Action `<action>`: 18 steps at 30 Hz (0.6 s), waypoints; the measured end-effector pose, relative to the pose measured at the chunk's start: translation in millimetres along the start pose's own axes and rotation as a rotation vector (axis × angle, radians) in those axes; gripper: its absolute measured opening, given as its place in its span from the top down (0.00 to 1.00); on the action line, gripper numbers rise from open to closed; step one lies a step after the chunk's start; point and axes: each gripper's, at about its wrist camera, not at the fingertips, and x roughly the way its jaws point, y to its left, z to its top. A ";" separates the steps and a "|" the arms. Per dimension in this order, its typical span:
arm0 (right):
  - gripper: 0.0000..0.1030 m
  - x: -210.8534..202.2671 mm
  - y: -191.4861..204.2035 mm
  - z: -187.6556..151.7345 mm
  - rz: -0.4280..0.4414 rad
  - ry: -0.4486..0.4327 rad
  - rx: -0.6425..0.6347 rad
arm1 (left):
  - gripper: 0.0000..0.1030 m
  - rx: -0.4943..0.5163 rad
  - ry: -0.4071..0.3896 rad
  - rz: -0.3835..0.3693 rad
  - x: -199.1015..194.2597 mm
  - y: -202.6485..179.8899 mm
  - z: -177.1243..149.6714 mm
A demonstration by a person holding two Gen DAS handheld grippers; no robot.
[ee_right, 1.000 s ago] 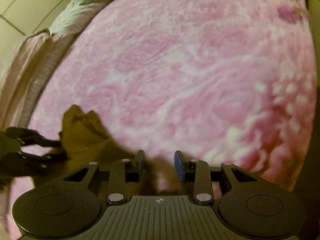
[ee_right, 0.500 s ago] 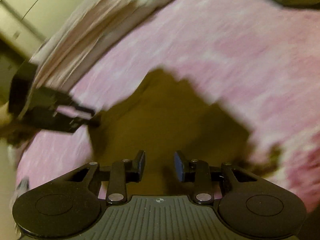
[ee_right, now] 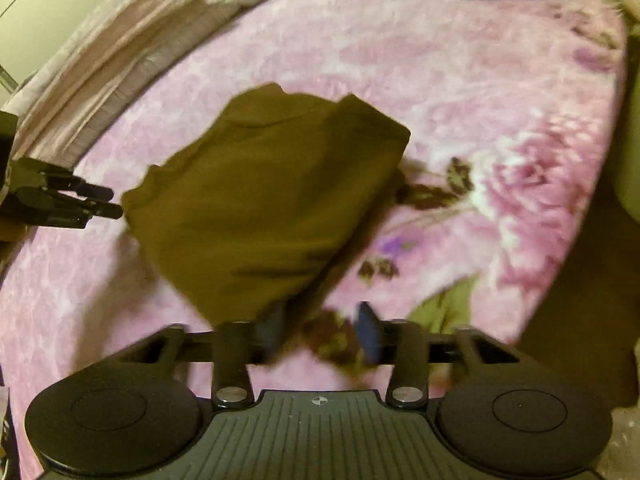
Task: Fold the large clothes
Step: 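Fold the brown shirt in half with both grippers and release it, then grasp the folded brown shirt with both grippers and lift it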
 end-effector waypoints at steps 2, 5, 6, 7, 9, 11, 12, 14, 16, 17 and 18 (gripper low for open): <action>0.27 -11.2 21.7 -5.9 -0.023 -0.001 -0.001 | 0.72 -0.020 -0.006 -0.006 -15.8 -8.3 -9.2; 0.27 -29.3 47.4 -8.9 -0.041 0.011 -0.003 | 0.71 -0.032 -0.018 -0.019 -38.6 -21.9 -21.5; 0.27 -33.6 53.8 -9.2 -0.042 0.016 -0.013 | 0.71 -0.030 -0.023 -0.023 -45.9 -26.6 -24.8; 0.27 -39.3 60.1 -9.6 -0.039 0.021 -0.027 | 0.69 -0.032 -0.027 -0.024 -51.8 -29.8 -27.3; 0.27 -47.5 73.8 -10.0 -0.025 0.035 -0.062 | 0.66 -0.040 -0.028 -0.024 -63.7 -36.4 -30.9; 0.27 -54.1 85.0 -11.9 -0.006 0.047 -0.096 | 0.66 -0.052 -0.027 -0.018 -73.3 -41.2 -33.7; 0.27 -55.1 88.5 -12.2 0.000 0.052 -0.110 | 0.66 -0.053 -0.024 -0.014 -77.3 -43.2 -34.7; 0.27 -57.9 95.4 -12.3 0.010 0.059 -0.130 | 0.66 -0.059 -0.021 -0.014 -84.3 -46.4 -36.1; 0.27 -60.0 100.6 -11.2 0.020 0.059 -0.141 | 0.66 -0.063 -0.025 -0.020 -90.9 -48.4 -38.0; 0.27 -61.1 102.7 -10.7 0.024 0.056 -0.144 | 0.66 -0.062 -0.026 -0.019 -93.0 -49.2 -38.4; 0.27 -62.2 104.6 -10.1 0.027 0.055 -0.146 | 0.66 -0.059 -0.025 -0.018 -94.5 -49.7 -38.7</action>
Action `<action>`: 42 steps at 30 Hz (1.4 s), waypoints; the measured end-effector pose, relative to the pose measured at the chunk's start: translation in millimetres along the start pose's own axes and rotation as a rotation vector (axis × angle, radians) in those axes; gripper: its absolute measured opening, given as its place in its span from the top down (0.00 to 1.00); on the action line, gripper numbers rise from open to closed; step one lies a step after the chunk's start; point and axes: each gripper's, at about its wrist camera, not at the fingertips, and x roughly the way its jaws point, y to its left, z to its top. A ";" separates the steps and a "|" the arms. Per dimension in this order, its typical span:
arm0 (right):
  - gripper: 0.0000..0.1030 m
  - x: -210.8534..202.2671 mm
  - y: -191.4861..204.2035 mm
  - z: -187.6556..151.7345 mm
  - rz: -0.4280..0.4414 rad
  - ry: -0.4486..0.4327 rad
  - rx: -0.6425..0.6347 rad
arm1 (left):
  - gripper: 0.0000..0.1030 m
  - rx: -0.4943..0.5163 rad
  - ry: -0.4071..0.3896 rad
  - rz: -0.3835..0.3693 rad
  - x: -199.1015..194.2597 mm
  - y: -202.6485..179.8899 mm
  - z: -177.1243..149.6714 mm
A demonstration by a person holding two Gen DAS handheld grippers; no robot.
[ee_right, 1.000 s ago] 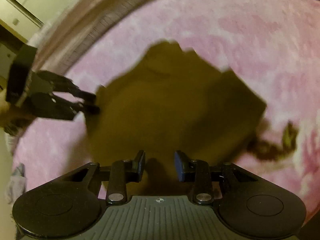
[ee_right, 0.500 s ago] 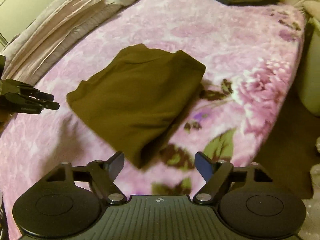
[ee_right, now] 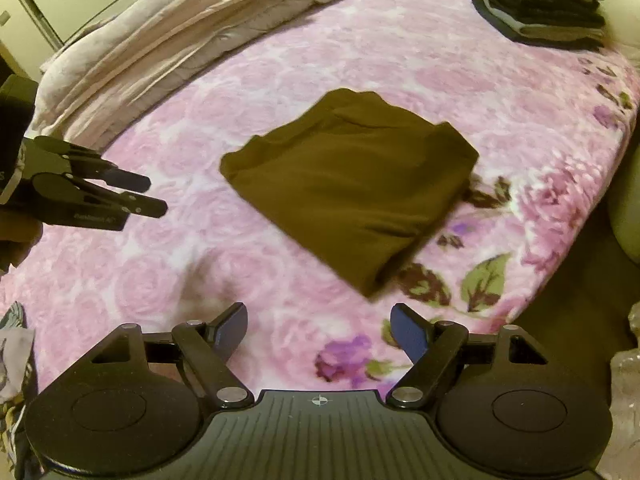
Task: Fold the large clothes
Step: 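Grasp the folded brown shirt with both grippers and lift it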
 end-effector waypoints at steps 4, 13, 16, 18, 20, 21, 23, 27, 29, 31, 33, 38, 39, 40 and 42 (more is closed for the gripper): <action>0.27 -0.2 3.1 3.1 0.007 -0.001 0.007 | 0.66 0.019 0.004 -0.006 -1.9 -1.5 1.2; 0.27 18.7 17.1 6.8 -0.100 -0.024 -0.199 | 0.58 0.230 -0.009 0.037 24.8 -13.3 2.8; 0.27 40.7 30.2 0.1 -0.159 -0.037 -0.412 | 0.56 0.368 -0.035 0.060 39.4 -18.2 -3.2; 0.27 62.0 35.9 -5.7 -0.179 -0.051 -0.527 | 0.56 0.441 -0.042 0.072 50.7 -19.4 -6.6; 0.27 89.0 37.5 -11.7 -0.189 -0.056 -0.612 | 0.56 0.518 -0.055 0.087 63.5 -21.6 -8.7; 0.31 103.0 36.5 -13.8 -0.194 -0.053 -0.644 | 0.56 0.565 -0.068 0.091 69.5 -23.2 -10.2; 0.39 132.4 37.2 -18.0 -0.233 -0.044 -0.727 | 0.51 0.644 -0.097 0.096 79.3 -26.0 -13.0; 0.46 180.5 30.7 -29.0 -0.398 -0.010 -0.921 | 0.41 0.799 -0.172 0.107 100.7 -33.4 -17.9; 0.49 187.4 15.9 -30.3 -0.391 -0.013 -0.912 | 0.40 0.863 -0.189 0.105 112.2 -36.7 -18.1; 0.67 180.0 5.0 -26.7 -0.356 -0.020 -0.865 | 0.40 0.936 -0.203 0.114 124.2 -40.8 -18.7; 0.82 162.3 -4.2 -19.4 -0.321 -0.047 -0.803 | 0.40 1.001 -0.213 0.119 134.2 -45.1 -18.7; 0.85 124.5 -26.8 2.8 -0.286 -0.059 -0.719 | 0.44 1.171 -0.262 0.164 149.8 -55.8 -19.3; 0.85 119.6 -29.3 4.6 -0.292 -0.053 -0.723 | 0.48 1.210 -0.272 0.173 150.7 -58.5 -19.2; 0.85 116.0 -34.0 6.0 -0.290 -0.047 -0.720 | 0.53 1.231 -0.270 0.167 150.8 -61.2 -18.1; 0.85 112.0 -39.8 8.6 -0.291 -0.039 -0.725 | 0.68 1.257 -0.258 0.142 148.8 -65.9 -15.4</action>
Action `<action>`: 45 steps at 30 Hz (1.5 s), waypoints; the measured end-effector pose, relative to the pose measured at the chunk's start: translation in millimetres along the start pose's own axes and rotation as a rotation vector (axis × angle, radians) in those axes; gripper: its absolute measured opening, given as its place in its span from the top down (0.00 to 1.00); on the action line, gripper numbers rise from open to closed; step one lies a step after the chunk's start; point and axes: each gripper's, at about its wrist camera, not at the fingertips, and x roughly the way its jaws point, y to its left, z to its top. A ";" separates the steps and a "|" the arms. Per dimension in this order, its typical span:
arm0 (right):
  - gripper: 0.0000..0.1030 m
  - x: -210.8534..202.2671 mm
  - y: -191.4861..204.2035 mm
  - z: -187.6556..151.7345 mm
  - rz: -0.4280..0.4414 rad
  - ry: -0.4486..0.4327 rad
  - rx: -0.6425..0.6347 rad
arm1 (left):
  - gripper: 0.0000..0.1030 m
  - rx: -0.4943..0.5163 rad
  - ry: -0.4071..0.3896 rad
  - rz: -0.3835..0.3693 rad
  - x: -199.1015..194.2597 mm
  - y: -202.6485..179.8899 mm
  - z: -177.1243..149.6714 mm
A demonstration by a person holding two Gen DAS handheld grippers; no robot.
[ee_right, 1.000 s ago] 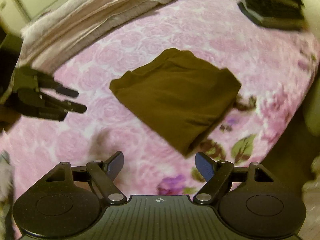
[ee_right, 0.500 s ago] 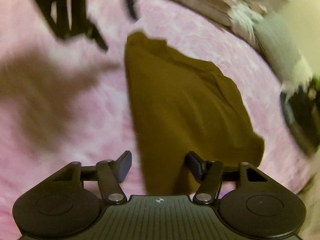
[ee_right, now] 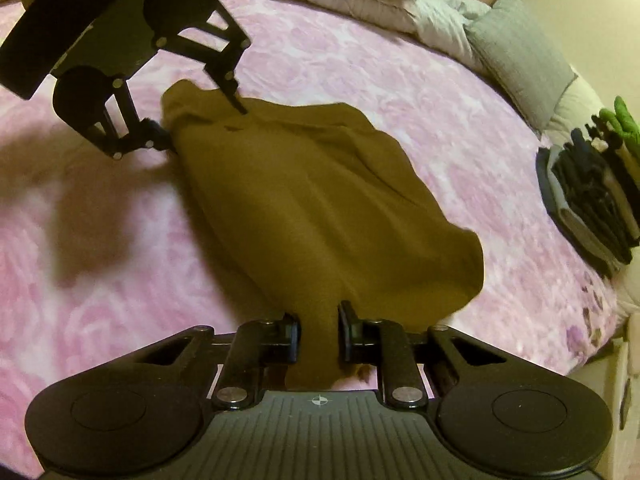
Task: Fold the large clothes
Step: 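Grasp the folded brown shirt with both grippers and lift it, then carry the brown shirt with both grippers toward the clothes stack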
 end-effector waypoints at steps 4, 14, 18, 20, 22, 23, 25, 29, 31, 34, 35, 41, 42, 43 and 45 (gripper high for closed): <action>0.84 -4.1 -1.5 -5.8 0.001 0.017 0.006 | 0.86 -0.038 0.019 -0.048 -3.3 9.5 6.5; 0.31 11.2 37.4 -18.4 -0.075 -0.050 -0.067 | 0.88 -0.311 0.022 -0.179 -13.6 56.9 13.7; 0.44 38.6 32.4 -19.2 -0.118 -0.007 -0.087 | 0.88 -0.376 0.025 -0.218 -19.4 65.4 8.5; 0.68 43.6 24.4 -22.2 -0.089 0.029 -0.091 | 0.88 -0.393 0.027 -0.230 -24.6 69.9 10.0; 0.83 29.3 16.8 -20.1 -0.076 0.015 -0.102 | 0.88 -0.394 0.035 -0.237 -33.2 74.2 14.5; 0.85 17.5 11.6 -16.7 -0.075 0.011 -0.103 | 0.88 -0.398 0.038 -0.243 -40.2 77.7 17.4; 0.87 -6.8 0.1 -10.2 -0.056 0.013 -0.105 | 0.88 -0.423 0.037 -0.264 -57.7 85.3 22.3; 0.88 -60.4 -15.4 3.1 0.013 0.053 -0.160 | 0.88 -0.464 0.039 -0.313 -99.5 99.9 33.6; 0.88 -83.2 -20.5 8.6 0.044 0.070 -0.176 | 0.88 -0.496 0.037 -0.332 -118.7 107.4 38.1; 0.88 -116.9 -19.8 14.2 0.061 0.072 -0.178 | 0.88 -0.525 0.027 -0.339 -144.9 115.0 42.7; 0.88 -127.0 -17.8 15.3 0.057 0.069 -0.179 | 0.88 -0.534 0.022 -0.338 -153.9 116.8 44.3; 0.88 -174.5 -13.3 19.0 0.043 0.057 -0.167 | 0.89 -0.539 -0.010 -0.315 -200.0 116.5 53.6; 0.88 -182.4 -10.1 18.3 0.038 0.053 -0.166 | 0.89 -0.537 -0.011 -0.312 -204.4 115.7 55.2; 0.88 -188.1 -8.3 18.0 0.034 0.050 -0.165 | 0.89 -0.536 -0.012 -0.310 -209.3 114.6 57.6; 0.88 -196.2 -8.6 15.2 0.028 0.046 -0.164 | 0.89 -0.536 -0.014 -0.309 -218.4 112.3 62.5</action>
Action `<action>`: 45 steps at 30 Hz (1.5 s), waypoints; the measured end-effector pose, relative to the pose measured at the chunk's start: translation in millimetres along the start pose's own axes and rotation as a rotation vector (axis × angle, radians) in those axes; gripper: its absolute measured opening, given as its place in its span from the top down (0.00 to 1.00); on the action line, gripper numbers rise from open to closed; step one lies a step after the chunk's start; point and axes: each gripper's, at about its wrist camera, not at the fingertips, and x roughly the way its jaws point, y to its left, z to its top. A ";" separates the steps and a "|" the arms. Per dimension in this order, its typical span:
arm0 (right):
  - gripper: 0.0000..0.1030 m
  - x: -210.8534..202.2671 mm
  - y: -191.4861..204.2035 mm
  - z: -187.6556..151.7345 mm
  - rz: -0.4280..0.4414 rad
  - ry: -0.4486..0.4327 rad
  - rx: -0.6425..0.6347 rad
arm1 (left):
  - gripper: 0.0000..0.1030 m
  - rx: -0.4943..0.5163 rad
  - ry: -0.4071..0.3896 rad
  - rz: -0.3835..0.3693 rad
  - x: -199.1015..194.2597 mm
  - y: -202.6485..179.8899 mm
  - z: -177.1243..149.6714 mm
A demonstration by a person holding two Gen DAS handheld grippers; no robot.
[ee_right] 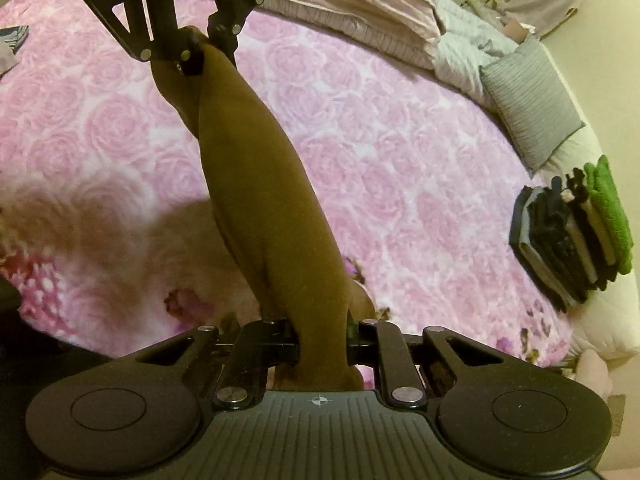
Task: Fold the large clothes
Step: 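Carry the brown shirt with both grippers toward the clothes stack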
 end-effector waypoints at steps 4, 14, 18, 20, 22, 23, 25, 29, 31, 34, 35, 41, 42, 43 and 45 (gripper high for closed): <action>0.88 -16.9 1.0 -8.3 -0.007 -0.003 0.004 | 0.89 0.010 -0.004 0.002 -9.6 -12.4 10.5; 0.88 -40.1 -31.5 -43.4 -0.032 -0.015 0.037 | 0.89 0.032 -0.014 0.007 -7.6 -19.2 65.8; 0.88 -43.8 -63.2 -71.5 -0.026 -0.013 0.050 | 0.89 0.052 -0.023 0.003 4.8 -13.8 107.6; 0.88 -45.1 -82.2 -86.2 -0.019 -0.013 0.053 | 0.89 0.052 -0.023 -0.002 12.8 -9.2 131.7; 0.88 -47.2 -105.6 -103.0 -0.014 -0.015 0.064 | 0.89 0.064 -0.021 -0.009 23.3 -2.7 160.8; 0.88 -47.8 -117.6 -110.9 -0.013 -0.016 0.066 | 0.89 0.068 -0.022 -0.011 27.6 0.3 173.7; 0.88 -50.0 -144.9 -127.9 -0.016 -0.016 0.069 | 0.89 0.070 -0.026 -0.012 35.6 8.7 204.6; 0.88 -56.4 -198.0 -151.1 -0.031 -0.014 0.039 | 0.89 0.061 -0.044 0.001 47.4 26.0 259.3; 0.88 -61.2 -225.1 -160.3 -0.044 -0.018 0.018 | 0.89 0.045 -0.056 0.012 51.2 38.5 284.8; 0.88 -64.7 -270.5 -166.7 -0.059 -0.034 -0.008 | 0.89 0.014 -0.074 0.030 51.0 63.0 315.0; 0.88 -65.2 -287.3 -166.0 -0.060 -0.043 -0.016 | 0.89 0.012 -0.077 0.039 49.5 71.1 322.0; 0.88 -64.2 -381.0 -136.7 -0.066 -0.112 -0.075 | 0.89 -0.002 -0.103 0.114 33.3 152.5 357.5; 0.88 -63.8 -398.5 -129.5 -0.063 -0.123 -0.079 | 0.89 0.007 -0.114 0.132 29.6 169.2 363.0; 0.88 -63.8 -415.8 -123.0 -0.065 -0.133 -0.084 | 0.89 0.015 -0.127 0.145 24.9 184.7 368.1; 0.88 -63.6 -452.8 -108.8 -0.072 -0.146 -0.066 | 0.89 0.005 -0.157 0.168 16.0 220.2 382.9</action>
